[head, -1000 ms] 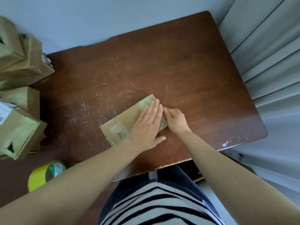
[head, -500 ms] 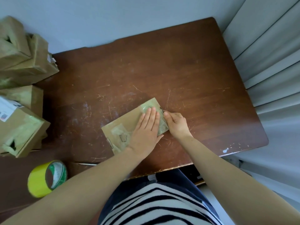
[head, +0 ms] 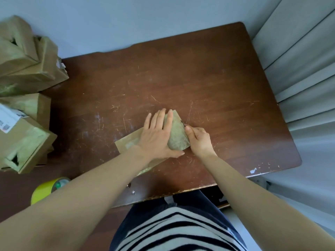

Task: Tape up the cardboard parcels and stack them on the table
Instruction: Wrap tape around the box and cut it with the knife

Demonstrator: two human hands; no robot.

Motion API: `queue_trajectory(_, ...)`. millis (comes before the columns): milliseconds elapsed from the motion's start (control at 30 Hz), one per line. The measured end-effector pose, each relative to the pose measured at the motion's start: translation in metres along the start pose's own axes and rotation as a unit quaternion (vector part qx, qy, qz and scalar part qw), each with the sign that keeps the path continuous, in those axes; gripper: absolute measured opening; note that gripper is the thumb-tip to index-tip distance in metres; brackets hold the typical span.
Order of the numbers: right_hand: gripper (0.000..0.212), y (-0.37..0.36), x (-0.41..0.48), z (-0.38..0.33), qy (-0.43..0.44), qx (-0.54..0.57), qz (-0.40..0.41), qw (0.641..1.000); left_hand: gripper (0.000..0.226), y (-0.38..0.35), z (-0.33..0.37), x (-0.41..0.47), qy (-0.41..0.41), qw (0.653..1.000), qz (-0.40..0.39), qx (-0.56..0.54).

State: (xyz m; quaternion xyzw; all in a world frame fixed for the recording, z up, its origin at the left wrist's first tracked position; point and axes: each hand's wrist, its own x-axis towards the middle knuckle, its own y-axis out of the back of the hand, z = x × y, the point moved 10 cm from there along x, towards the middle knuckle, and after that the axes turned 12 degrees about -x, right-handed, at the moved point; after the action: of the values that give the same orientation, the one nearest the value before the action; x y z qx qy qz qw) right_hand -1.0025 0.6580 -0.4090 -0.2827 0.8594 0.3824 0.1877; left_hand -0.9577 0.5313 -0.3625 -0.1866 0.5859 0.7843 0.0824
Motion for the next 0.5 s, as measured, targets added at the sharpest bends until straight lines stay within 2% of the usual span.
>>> queue_trajectory(100,0.040,-0.001,0.001,0.003,-0.002,-0.008,-0.003,1.000,0.127,-0.001,0.012,-0.001,-0.013,1.000,0.023,-0.005)
queue_trajectory(233,0.039,0.000,0.000,-0.001,0.007,-0.010,-0.001,1.000,0.088,-0.008,0.036,-0.024,-0.059,0.990,0.106,0.070)
queue_trajectory(333,0.038,0.000,0.001,0.002,0.003,-0.013,0.000,1.000,0.087,-0.013,0.035,-0.020,-0.064,0.992,0.096,0.056)
queue_trajectory(400,0.037,0.001,0.000,0.000,0.007,-0.019,0.001,1.000,0.080,-0.018,0.041,-0.027,-0.092,0.987,0.102,0.080)
queue_trajectory(500,0.036,0.001,0.001,-0.003,0.009,-0.019,0.002,1.000,0.072,-0.013,0.051,-0.038,-0.135,0.980,0.133,0.055)
